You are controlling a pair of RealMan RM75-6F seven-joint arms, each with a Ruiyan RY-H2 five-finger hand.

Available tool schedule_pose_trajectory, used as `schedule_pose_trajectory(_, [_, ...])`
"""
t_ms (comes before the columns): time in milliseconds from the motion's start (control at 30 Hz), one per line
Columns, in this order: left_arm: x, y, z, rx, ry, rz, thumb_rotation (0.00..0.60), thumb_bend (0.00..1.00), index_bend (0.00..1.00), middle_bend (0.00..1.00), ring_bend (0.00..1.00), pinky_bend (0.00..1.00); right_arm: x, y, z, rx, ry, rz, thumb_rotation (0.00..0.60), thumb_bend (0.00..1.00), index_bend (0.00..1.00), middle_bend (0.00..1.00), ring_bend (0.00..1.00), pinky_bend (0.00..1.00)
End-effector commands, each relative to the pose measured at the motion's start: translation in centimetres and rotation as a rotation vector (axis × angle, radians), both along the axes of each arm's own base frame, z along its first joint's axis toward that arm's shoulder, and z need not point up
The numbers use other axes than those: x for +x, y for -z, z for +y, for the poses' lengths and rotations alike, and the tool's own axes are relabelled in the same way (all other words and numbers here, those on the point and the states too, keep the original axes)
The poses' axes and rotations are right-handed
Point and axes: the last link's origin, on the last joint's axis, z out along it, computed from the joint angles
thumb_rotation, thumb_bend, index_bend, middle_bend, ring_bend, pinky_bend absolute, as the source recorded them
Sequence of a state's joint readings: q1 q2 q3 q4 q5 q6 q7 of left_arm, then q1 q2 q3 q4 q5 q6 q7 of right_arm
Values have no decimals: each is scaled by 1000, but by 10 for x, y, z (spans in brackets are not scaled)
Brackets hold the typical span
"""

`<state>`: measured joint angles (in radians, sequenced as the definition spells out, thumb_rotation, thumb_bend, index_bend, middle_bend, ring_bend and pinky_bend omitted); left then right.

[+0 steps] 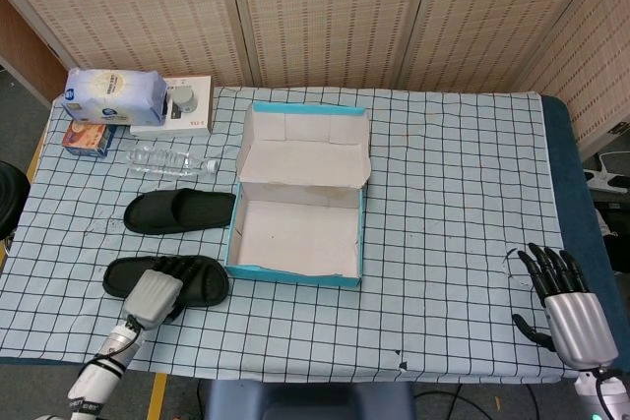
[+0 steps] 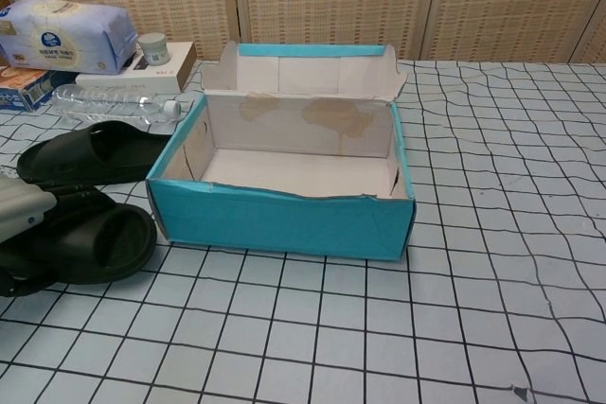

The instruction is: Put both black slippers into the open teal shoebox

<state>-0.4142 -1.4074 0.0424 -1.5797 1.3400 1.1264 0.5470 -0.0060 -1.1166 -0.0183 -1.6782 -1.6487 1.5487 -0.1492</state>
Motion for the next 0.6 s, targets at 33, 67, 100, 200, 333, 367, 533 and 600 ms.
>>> schedule_pose_trajectory(33, [-1, -8, -2, 34, 10, 0, 600, 511, 620, 696, 634, 544, 0, 1, 0, 2, 0, 1, 578, 142, 0, 0, 0, 0])
schedule_pose_trajectory(67, [-1, -12, -2, 51, 18, 0, 600, 510, 620, 696, 635, 546, 0, 1, 0, 3, 0, 1, 577, 142, 0, 0, 0, 0])
schedule_pose_trajectory(100, [0, -17, -2, 72, 25, 1, 600, 510, 621, 697, 635, 547, 0, 1, 0, 3, 0, 1, 577, 142, 0, 0, 0, 0])
schedule_pose_trajectory(200, [2, -38, -2, 150, 43, 9, 600, 511, 622, 697, 635, 549, 1, 2, 0, 7, -2, 1, 577, 143, 0, 0, 0, 0])
schedule_pose_trajectory(333, [10, -65, 8, 236, 54, 6, 600, 511, 622, 697, 635, 549, 1, 4, 0, 16, -3, 4, 577, 143, 0, 0, 0, 0])
schedule_pose_trajectory(367, [13, -69, 11, 249, 59, 0, 600, 511, 622, 697, 635, 548, 1, 4, 0, 17, -3, 4, 578, 143, 0, 0, 0, 0])
schedule_pose_trajectory(533, [55, -84, 25, 252, 153, -95, 600, 512, 623, 698, 635, 548, 2, 5, 0, 23, -6, 4, 578, 142, 0, 0, 0, 0])
schedule_pose_trajectory(600, [78, -87, 32, 228, 190, -134, 600, 512, 623, 699, 635, 548, 2, 6, 0, 29, -8, 5, 577, 142, 0, 0, 0, 0])
